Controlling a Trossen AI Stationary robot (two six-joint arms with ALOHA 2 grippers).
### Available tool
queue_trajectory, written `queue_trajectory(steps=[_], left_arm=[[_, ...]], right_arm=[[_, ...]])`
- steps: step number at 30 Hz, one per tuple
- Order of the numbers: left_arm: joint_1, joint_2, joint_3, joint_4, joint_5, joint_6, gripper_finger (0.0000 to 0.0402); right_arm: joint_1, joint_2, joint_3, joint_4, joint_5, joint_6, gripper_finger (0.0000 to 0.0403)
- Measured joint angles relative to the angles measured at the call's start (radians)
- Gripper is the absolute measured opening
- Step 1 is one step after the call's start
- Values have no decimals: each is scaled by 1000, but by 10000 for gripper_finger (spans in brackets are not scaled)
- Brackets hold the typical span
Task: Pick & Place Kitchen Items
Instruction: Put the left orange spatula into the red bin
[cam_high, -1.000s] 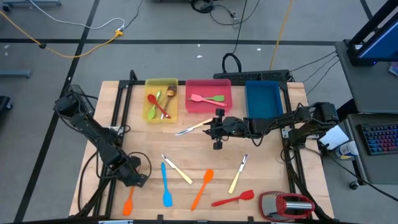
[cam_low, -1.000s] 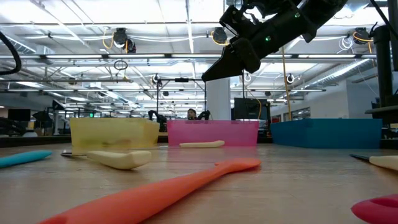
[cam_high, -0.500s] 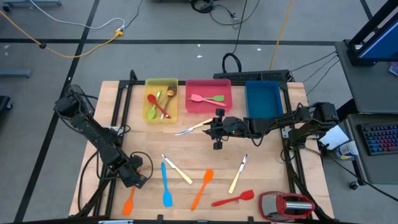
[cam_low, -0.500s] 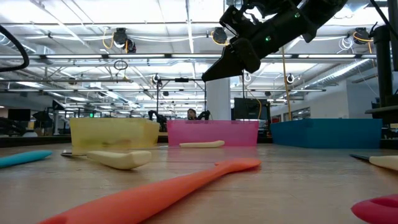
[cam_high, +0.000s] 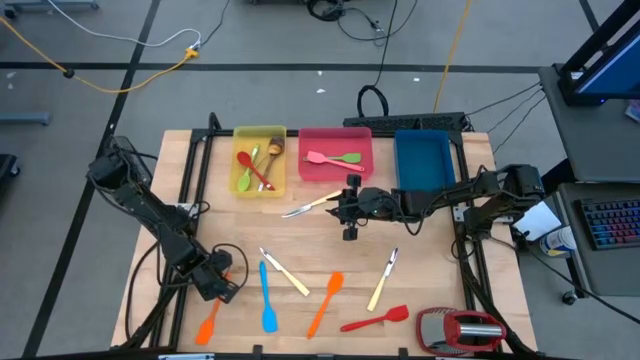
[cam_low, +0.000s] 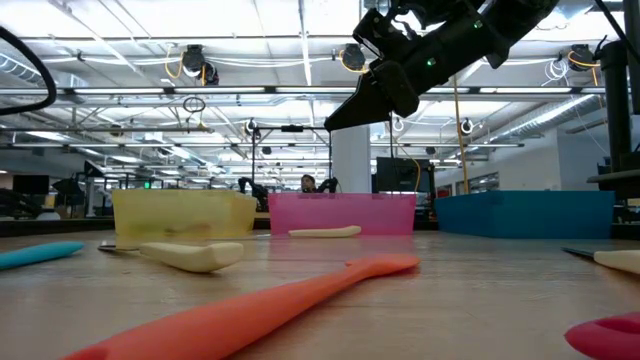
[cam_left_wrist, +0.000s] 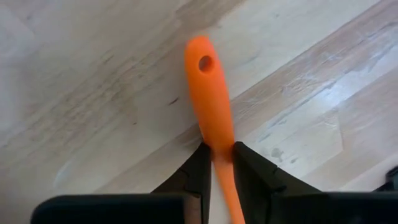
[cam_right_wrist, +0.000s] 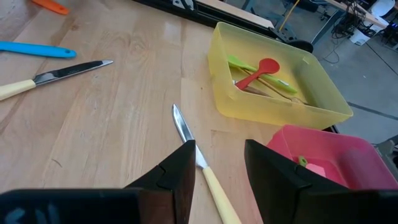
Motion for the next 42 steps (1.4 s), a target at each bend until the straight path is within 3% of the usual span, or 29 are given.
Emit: queue_trajectory(steps=[10, 16, 22, 30, 37, 42], left_arm=[[5, 6, -3, 136, -69, 12, 67], [10, 3, -1, 262, -146, 169, 83], [32, 10, -1, 237, -158, 261, 101], [45, 75, -1, 336, -114, 392, 104], [44, 146, 4, 387, -6, 430, 107], [43, 175, 5, 393, 14, 463, 144]], right_arm=[[0, 0, 0, 0, 0, 0, 130], [0, 0, 0, 0, 0, 0, 130], [0, 0, 0, 0, 0, 0, 130], [1, 0, 0, 0, 0, 0, 130], [1, 0, 0, 0, 0, 1, 130], [1, 0, 0, 0, -2, 40, 130]])
